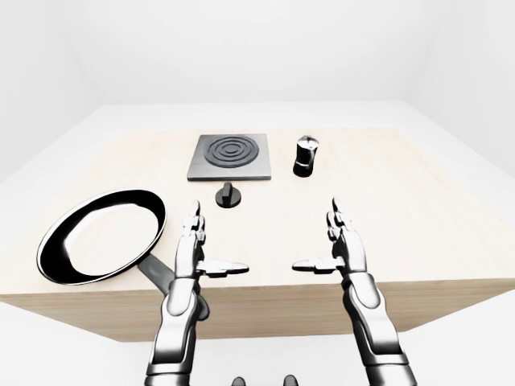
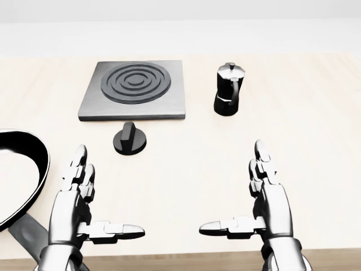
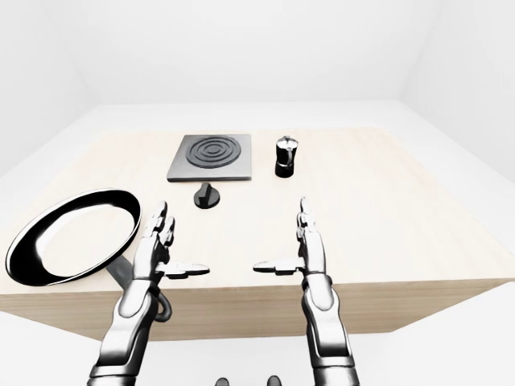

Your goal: Turn on the stove.

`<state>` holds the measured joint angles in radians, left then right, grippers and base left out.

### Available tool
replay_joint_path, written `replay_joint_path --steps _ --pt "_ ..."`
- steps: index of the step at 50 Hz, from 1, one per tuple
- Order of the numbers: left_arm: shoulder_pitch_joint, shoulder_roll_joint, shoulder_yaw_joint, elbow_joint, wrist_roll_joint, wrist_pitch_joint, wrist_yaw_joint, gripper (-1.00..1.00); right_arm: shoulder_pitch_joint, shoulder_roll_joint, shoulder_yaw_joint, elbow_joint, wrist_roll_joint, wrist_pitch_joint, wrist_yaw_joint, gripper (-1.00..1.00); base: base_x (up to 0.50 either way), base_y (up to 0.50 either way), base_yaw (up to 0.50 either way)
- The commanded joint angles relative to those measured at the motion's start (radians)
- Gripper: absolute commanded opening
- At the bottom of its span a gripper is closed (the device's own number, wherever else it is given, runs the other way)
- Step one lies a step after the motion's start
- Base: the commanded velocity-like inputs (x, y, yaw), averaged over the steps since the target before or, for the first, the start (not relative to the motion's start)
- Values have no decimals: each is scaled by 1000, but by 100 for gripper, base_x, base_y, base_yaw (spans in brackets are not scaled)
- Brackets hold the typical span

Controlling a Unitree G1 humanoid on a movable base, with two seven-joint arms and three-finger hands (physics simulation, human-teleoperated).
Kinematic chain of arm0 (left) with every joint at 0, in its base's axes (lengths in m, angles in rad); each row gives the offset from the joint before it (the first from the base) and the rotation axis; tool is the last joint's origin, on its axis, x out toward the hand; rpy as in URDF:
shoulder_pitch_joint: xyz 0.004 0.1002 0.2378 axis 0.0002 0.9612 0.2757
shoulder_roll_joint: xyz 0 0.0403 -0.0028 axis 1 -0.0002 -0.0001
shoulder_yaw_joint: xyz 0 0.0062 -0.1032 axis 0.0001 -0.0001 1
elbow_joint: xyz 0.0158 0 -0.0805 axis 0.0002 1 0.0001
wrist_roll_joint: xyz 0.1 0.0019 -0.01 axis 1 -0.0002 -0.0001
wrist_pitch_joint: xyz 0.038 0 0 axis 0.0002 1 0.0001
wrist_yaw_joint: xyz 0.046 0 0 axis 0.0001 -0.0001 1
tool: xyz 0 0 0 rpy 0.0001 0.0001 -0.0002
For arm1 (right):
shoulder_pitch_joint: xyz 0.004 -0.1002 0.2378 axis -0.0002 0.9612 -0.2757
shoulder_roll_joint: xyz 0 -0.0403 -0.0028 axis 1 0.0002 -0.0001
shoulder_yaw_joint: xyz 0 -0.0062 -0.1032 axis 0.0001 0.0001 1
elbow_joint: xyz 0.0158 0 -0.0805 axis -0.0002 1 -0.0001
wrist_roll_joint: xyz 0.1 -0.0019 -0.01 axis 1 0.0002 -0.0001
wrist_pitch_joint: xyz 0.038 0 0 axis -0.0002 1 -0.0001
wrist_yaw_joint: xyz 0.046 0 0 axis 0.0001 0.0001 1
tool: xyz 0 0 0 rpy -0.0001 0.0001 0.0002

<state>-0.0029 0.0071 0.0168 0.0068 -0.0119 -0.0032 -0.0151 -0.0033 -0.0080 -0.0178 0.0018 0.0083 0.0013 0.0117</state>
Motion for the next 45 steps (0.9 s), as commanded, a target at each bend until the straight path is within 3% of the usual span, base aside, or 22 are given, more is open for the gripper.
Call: replay_joint_path --steps 1,6,7,11,17,20,23,29,32,37,45 --pt "-4 13 28 10 -23 -3 -23 100 -5 -13 -26 -3 10 5 14 100 0 0 0" --pt "-10 15 32 40 -26 -19 -23 100 -3 -14 -27 -9 7 6 14 100 0 0 0" --pt "-7 17 34 18 -29 -2 -23 100 -5 -14 -26 -3 6 3 15 100 0 0 0" --pt "-1 15 34 -1 -30 11 -21 100 -4 -14 -25 -15 5 14 15 100 0 0 0" --pt "-4 12 30 22 -27 -5 -19 100 -3 -14 -25 -12 3 12 18 100 0 0 0" --pt "-2 13 29 15 -26 -1 -20 100 -2 -14 -24 -8 2 6 19 100 7 0 0" --pt "-6 16 34 32 -29 -14 -23 100 0 -13 -22 -9 1 4 21 100 27 0 0" --pt "-6 16 35 31 -32 -11 -23 100 2 -12 -20 -11 0 6 24 100 34 0 0" --pt "-8 15 33 47 -29 -22 -22 100 2 -12 -20 -3 1 0 26 100 35 0 0" --pt "-3 15 31 25 -27 -6 -21 100 3 -12 -19 -5 1 1 28 100 35 0 0" --pt "-8 16 32 51 -24 -23 -23 100 1 -11 -20 3 3 -1 30 100 35 0 0"
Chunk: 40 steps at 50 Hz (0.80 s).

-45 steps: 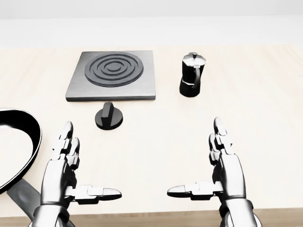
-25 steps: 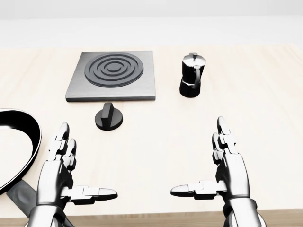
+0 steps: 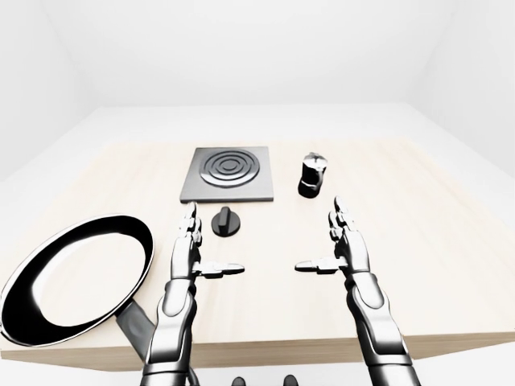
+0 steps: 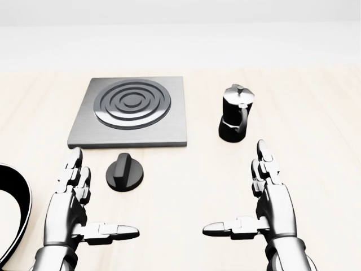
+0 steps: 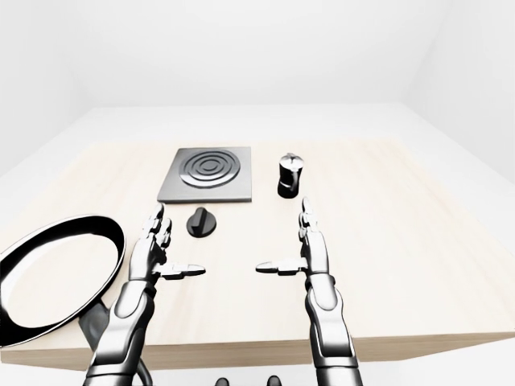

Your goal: Turn on the stove.

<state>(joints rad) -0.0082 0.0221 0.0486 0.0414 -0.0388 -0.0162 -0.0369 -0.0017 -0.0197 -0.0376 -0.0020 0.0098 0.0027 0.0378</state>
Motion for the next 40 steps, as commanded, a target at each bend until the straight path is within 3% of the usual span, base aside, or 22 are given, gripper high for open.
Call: replay_joint_path --steps 1,9,12,25,28,34,37,40 --pt "-2 0 -1 15 4 -10 -1 100 0 0 1 8 2 -5 4 100 35 0 0" --pt "1 0 -2 -3 5 3 0 100 0 0 0 8 4 -2 6 100 35 0 0" --pt "-2 1 -1 13 7 -8 -2 100 1 0 1 8 4 -1 7 100 35 0 0" --pt "-5 -1 -4 15 9 -4 0 100 0 0 1 -2 4 14 8 100 14 0 0" --pt "-18 -1 -3 55 10 -27 1 100 -2 0 -1 0 6 15 7 100 0 0 0" --pt "-41 0 -6 108 15 -44 5 100 -4 0 -2 2 8 18 6 100 0 0 0" --pt "-59 3 -4 160 17 -68 5 100 -7 0 -2 10 9 14 6 100 0 0 0" --pt "-82 4 -4 223 20 -71 9 100 -4 0 0 1 8 20 6 100 0 0 0"
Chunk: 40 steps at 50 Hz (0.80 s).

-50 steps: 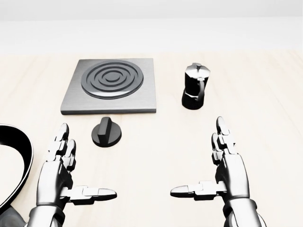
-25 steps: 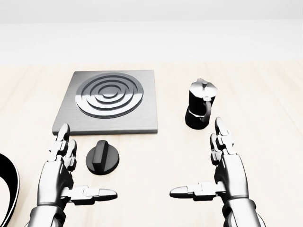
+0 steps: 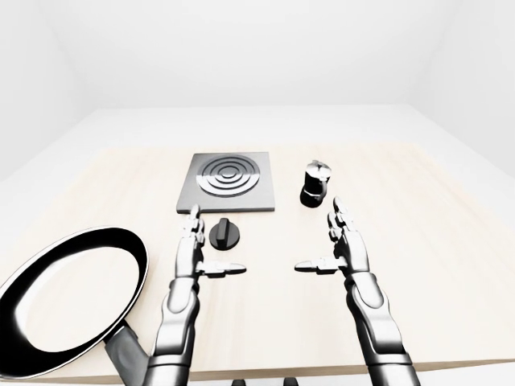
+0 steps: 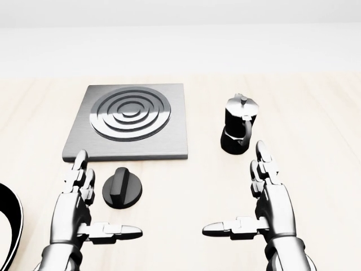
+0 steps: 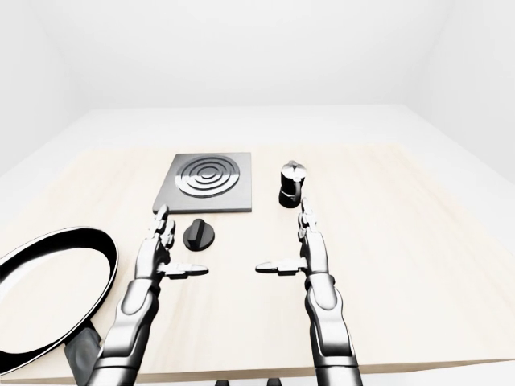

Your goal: Turn on the stove.

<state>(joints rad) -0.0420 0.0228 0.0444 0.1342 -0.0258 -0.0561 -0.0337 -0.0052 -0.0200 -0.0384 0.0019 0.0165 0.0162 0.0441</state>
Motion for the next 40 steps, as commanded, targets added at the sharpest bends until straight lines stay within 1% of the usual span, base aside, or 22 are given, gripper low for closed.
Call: replay_joint_path --steps 1,4,9,12,15,18,23,25,26,30,37,40 --pt "-54 3 -1 144 9 -31 8 100 0 0 0 -3 2 8 -1 100 0 0 0" --pt "-81 6 1 210 11 -31 11 100 1 0 0 -10 3 14 0 100 0 0 0" --pt "-105 9 2 262 13 -31 17 100 -1 -1 -1 -4 4 10 1 100 0 0 0" --pt "-140 11 4 360 16 -31 21 100 -6 -1 -3 13 5 1 2 100 0 0 0" --pt "-158 13 4 402 16 -31 23 100 -5 -1 -2 7 5 5 2 100 0 0 0" --pt "-160 12 1 398 18 -31 27 100 -2 -1 -1 0 5 10 2 100 0 0 0" --pt "-159 12 0 394 18 -31 27 100 -2 0 0 2 5 11 3 100 0 0 0" --pt "-164 12 1 419 18 -31 27 100 -1 0 0 2 5 8 3 100 0 0 0" --pt "-158 11 -2 399 20 -31 29 100 -1 0 0 0 5 11 3 100 0 0 0" --pt "-157 8 -6 396 23 -31 30 100 -2 0 0 9 5 4 4 100 0 0 0" --pt "-166 9 -3 429 23 -31 28 100 -3 0 0 12 4 3 4 100 0 0 0" --pt "-162 7 -5 412 21 -31 28 100 -3 0 1 13 5 2 4 100 0 0 0"
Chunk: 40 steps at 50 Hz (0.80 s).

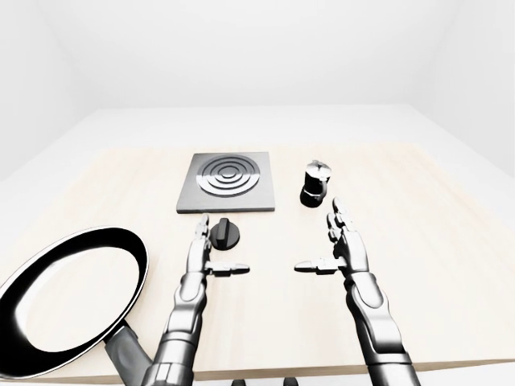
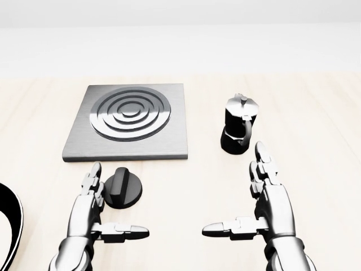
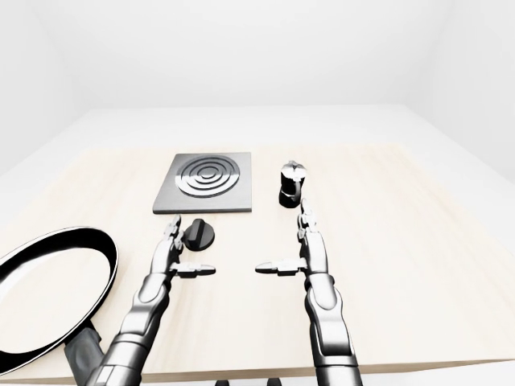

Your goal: Turn on the stove.

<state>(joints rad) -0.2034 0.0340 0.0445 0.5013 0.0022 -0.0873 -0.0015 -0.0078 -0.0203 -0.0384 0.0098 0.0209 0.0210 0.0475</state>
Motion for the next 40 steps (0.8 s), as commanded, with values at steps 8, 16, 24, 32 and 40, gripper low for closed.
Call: replay_joint_path --steps 8,16,24,32,40 --pt "-15 -13 -15 102 3 0 -2 100 -2 0 1 11 0 -5 2 100 0 0 0" --pt "-23 -32 -36 152 24 0 3 100 -3 0 1 9 1 -1 3 100 0 0 0" --pt "-23 -59 -64 192 57 0 8 100 -4 -1 -1 11 2 1 3 100 0 0 0" --pt "-15 -82 -88 201 85 0 9 100 -7 -1 -2 13 4 3 2 100 0 0 0" --pt "32 -111 -131 129 124 0 4 100 -4 -1 -1 12 3 6 3 100 0 0 0"
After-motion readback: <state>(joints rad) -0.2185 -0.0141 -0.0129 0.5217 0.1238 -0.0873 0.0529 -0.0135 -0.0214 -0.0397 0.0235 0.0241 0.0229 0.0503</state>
